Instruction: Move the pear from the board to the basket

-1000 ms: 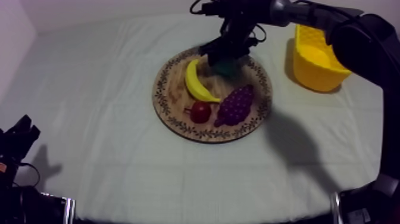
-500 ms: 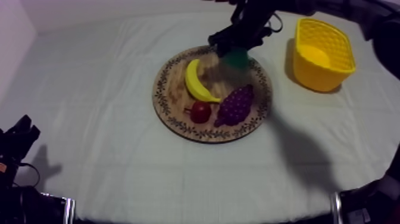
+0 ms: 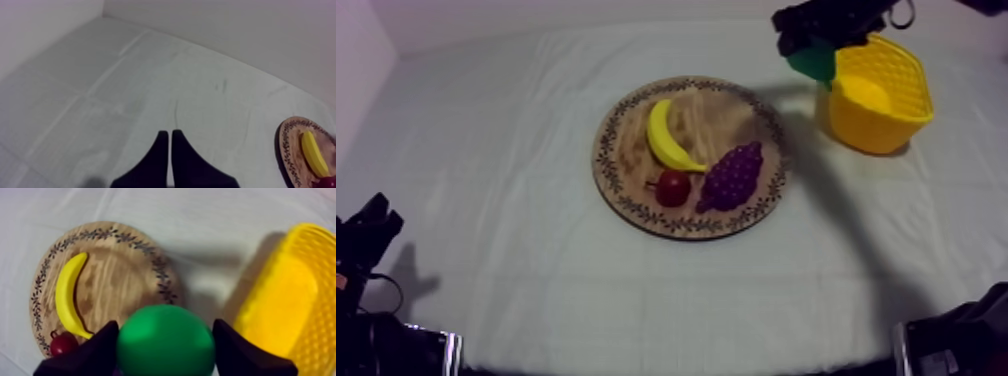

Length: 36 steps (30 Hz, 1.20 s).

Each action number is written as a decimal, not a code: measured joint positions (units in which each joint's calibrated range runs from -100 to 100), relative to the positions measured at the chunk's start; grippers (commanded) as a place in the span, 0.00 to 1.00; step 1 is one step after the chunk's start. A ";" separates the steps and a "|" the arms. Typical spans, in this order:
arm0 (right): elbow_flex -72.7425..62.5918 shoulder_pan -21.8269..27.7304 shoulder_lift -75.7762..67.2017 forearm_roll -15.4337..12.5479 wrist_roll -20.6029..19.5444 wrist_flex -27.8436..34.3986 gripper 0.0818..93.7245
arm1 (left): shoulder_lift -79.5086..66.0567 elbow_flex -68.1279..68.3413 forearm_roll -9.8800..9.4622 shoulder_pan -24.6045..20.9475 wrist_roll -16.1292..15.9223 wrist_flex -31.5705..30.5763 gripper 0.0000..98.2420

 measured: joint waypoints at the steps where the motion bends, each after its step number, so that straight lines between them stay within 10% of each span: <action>1: 0.61 0.67 -1.12 0.17 0.10 0.00 0.55 | 0.00 0.00 0.00 0.00 0.00 0.00 0.00; 36: -15.70 16.76 24.69 0.58 3.05 -3.13 0.59 | 0.00 0.00 0.00 0.00 0.00 0.00 0.00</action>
